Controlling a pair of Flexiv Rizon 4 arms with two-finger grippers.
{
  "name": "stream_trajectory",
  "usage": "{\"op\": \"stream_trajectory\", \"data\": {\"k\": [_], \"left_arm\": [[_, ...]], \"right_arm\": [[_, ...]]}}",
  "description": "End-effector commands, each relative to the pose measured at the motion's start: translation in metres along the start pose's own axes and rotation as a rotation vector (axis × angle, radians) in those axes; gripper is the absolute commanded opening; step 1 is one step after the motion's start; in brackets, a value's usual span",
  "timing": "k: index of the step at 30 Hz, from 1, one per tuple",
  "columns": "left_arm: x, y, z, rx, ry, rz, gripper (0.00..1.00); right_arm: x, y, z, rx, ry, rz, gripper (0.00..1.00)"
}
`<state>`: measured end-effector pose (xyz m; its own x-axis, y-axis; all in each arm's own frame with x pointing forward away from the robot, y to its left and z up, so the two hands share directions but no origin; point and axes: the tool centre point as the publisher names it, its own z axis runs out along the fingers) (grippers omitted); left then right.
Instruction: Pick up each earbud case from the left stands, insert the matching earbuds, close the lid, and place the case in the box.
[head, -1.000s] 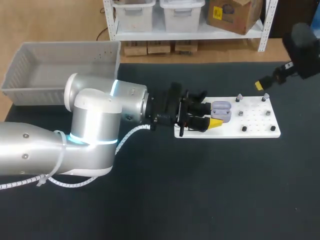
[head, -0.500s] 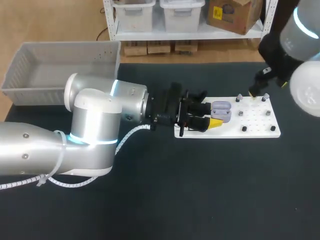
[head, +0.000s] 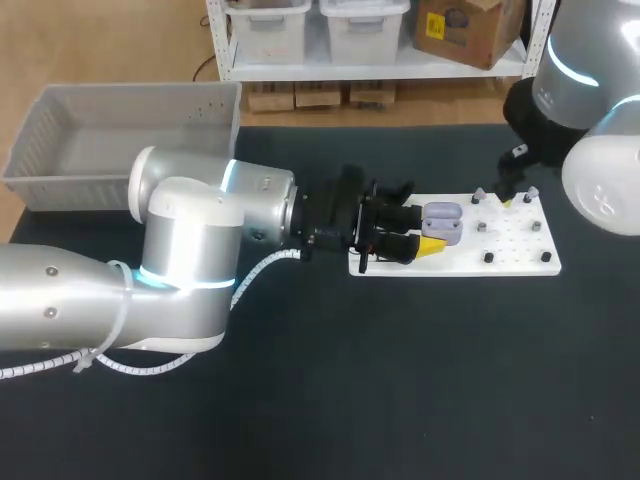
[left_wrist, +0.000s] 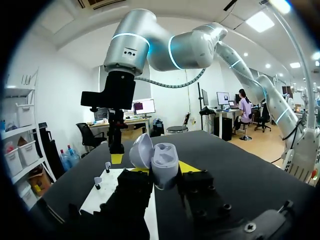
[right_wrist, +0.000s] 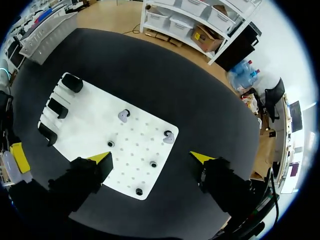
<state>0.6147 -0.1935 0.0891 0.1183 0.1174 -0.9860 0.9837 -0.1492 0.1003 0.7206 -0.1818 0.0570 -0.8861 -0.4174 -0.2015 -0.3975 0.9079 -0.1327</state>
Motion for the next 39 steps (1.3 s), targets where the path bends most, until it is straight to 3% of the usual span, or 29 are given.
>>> {"op": "stream_trajectory", "data": {"k": [1,29,30,31,32,35,39], "left_arm": [[0.001,-0.001,0.000,-0.005,-0.002,0.003,0.00],[0.001,-0.001,0.000,-0.005,-0.002,0.003,0.00],[0.001,-0.001,0.000,-0.005,-0.002,0.003,0.00],[0.001,-0.001,0.000,-0.005,-0.002,0.003,0.00],[0.001,-0.001,0.000,-0.005,-0.002,0.003,0.00],[0.001,-0.001,0.000,-0.005,-0.002,0.003,0.00],[0.001,-0.001,0.000,-0.005,-0.002,0.003,0.00]], "right_arm": [[0.002,0.001,-0.002,0.006,-0.005,0.002,1.00],[-0.015,-0.022,0.025,-0.023,0.040,-0.016,1.00],[-0.014,-0.022,0.025,-0.026,0.040,-0.016,0.92],[-0.013,-0.021,0.026,-0.027,0.040,-0.016,0.77],[-0.012,-0.021,0.026,-0.030,0.040,-0.016,0.73],[-0.010,-0.018,0.028,-0.037,0.044,-0.020,0.49],[-0.007,-0.014,0.031,-0.043,0.050,-0.028,0.45]]}}
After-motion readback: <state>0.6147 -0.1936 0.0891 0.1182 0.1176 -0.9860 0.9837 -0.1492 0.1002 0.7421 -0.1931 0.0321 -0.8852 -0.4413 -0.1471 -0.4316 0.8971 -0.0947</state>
